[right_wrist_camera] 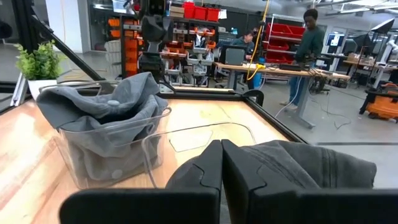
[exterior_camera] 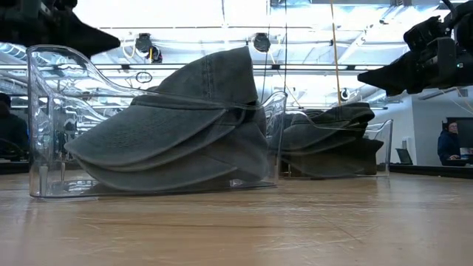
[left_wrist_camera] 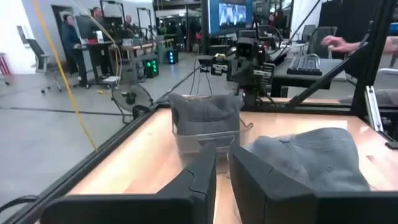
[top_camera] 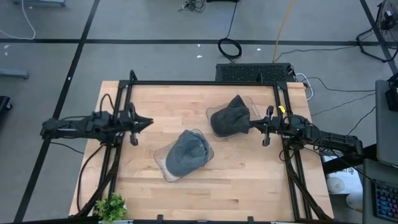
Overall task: Pick & Place hat
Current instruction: Return to Home Position
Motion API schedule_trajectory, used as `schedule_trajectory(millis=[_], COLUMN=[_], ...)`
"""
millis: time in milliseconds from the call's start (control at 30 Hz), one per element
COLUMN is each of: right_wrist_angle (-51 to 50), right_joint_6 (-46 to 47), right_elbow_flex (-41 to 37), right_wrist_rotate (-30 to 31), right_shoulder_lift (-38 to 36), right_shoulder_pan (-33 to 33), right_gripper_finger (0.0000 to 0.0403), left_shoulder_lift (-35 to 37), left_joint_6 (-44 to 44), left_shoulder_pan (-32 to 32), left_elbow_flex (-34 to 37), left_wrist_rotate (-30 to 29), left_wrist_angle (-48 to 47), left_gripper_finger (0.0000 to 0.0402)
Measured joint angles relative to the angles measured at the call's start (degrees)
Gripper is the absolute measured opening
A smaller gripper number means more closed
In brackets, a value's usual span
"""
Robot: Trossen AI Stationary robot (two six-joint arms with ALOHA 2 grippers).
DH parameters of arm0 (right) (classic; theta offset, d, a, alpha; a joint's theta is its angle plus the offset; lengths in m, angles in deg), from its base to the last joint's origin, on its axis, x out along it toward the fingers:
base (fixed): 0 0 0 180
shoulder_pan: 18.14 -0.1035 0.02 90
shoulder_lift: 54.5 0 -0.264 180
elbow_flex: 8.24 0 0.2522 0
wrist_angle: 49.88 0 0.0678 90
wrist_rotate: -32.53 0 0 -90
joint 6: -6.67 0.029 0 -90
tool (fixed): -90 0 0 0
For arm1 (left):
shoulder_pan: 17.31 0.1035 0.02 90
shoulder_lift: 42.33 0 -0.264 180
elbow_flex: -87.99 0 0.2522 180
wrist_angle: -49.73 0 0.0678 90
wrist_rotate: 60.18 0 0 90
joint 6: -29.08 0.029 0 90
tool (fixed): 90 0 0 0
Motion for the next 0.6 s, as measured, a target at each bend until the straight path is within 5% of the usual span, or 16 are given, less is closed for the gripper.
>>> schedule_trajectory(millis=[600], right_wrist_angle=[0.0], right_joint_6=[-0.04], right_elbow_flex=[-0.01], right_wrist_rotate=[0.01], right_shoulder_lift=[0.0], right_shoulder_pan=[0.0], right_gripper_finger=[0.0], left_shoulder_lift=[0.0], left_joint_6=[0.48], left_shoulder_pan=[0.0], left_elbow_flex=[10.59], left_wrist_rotate=[-0.06], left_wrist_angle=[10.59], left_gripper_finger=[0.0044])
